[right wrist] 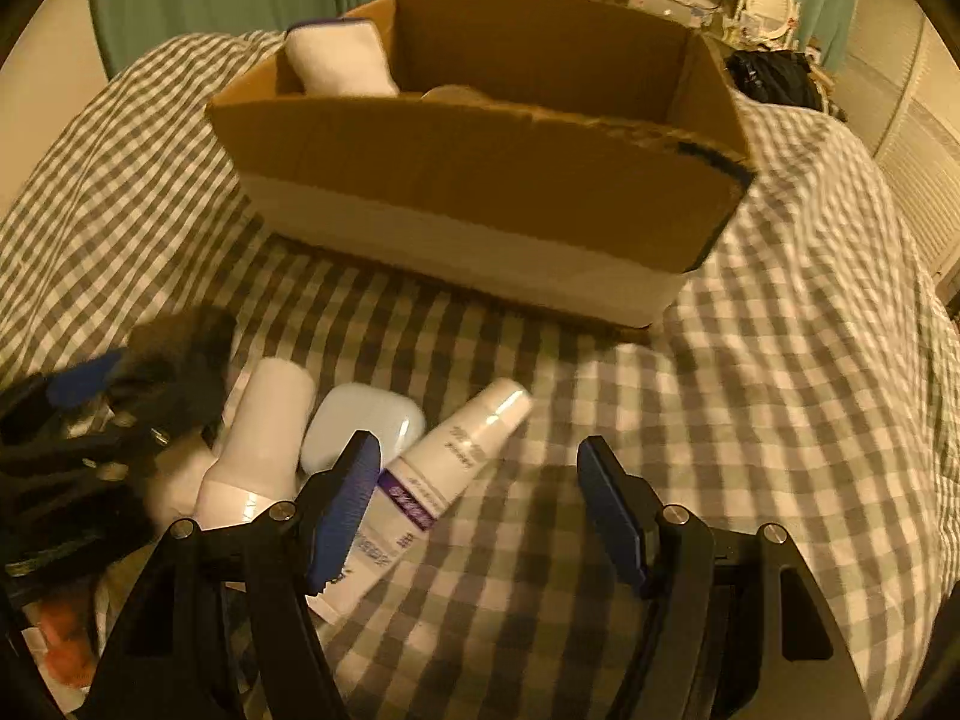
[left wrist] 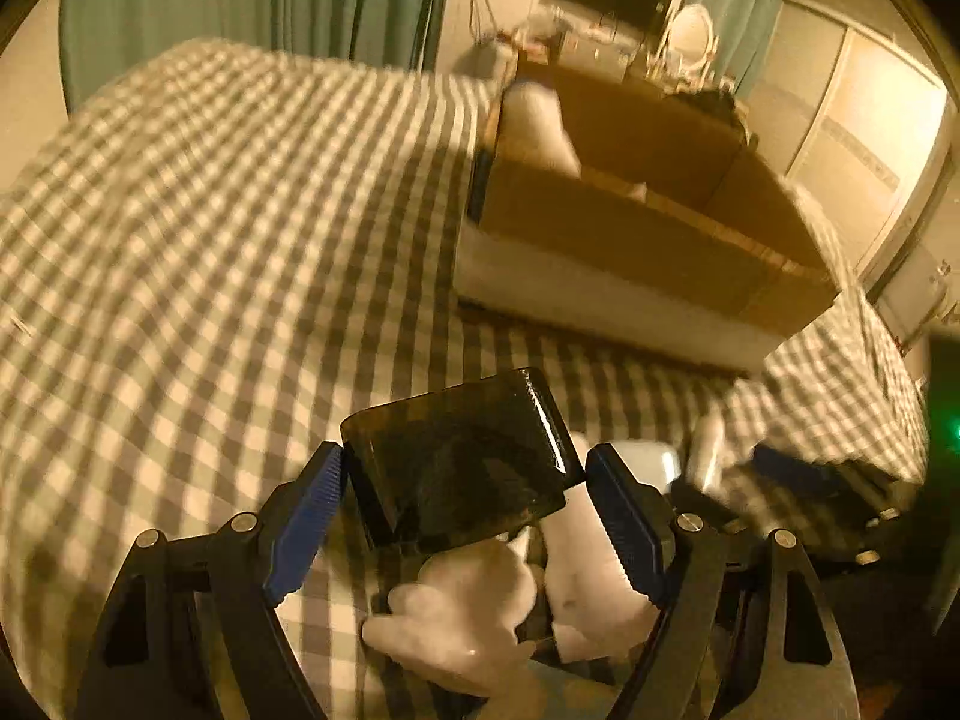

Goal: Organize objects
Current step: 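Grasp the black glasses case with the left tool while the right tool grasps the white lotion tube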

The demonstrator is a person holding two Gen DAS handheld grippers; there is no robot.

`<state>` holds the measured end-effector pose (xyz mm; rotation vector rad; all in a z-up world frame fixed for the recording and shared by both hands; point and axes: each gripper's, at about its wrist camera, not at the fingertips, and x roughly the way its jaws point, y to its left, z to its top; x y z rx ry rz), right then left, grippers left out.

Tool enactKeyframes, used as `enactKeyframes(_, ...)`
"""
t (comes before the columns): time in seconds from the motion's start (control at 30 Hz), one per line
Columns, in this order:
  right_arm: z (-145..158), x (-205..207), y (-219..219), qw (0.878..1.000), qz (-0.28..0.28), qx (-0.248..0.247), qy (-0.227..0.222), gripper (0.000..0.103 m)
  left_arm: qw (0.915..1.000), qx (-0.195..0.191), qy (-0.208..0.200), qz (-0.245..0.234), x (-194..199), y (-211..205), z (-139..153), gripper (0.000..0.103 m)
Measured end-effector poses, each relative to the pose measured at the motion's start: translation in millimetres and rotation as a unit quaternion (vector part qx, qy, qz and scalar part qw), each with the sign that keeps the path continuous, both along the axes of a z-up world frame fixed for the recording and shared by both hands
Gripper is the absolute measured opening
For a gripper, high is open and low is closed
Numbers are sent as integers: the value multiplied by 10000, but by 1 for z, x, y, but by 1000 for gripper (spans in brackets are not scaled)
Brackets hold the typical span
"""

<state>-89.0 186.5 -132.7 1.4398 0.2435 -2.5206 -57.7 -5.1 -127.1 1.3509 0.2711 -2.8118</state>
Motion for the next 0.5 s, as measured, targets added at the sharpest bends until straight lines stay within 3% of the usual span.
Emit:
enactKeyframes(0.13,-8,-2,-8,9995,200,-111,-214,68,9995,-112,278,112,7,-7,13,83)
enactKeyframes(0.33,-6,3,-16,9980,453,-360,-256,42,9989,-54,405,242,13,-17,22,83)
enactKeyframes(0.5,3,7,-15,9972,509,-535,-132,29,9989,-79,391,245,14,-12,23,83)
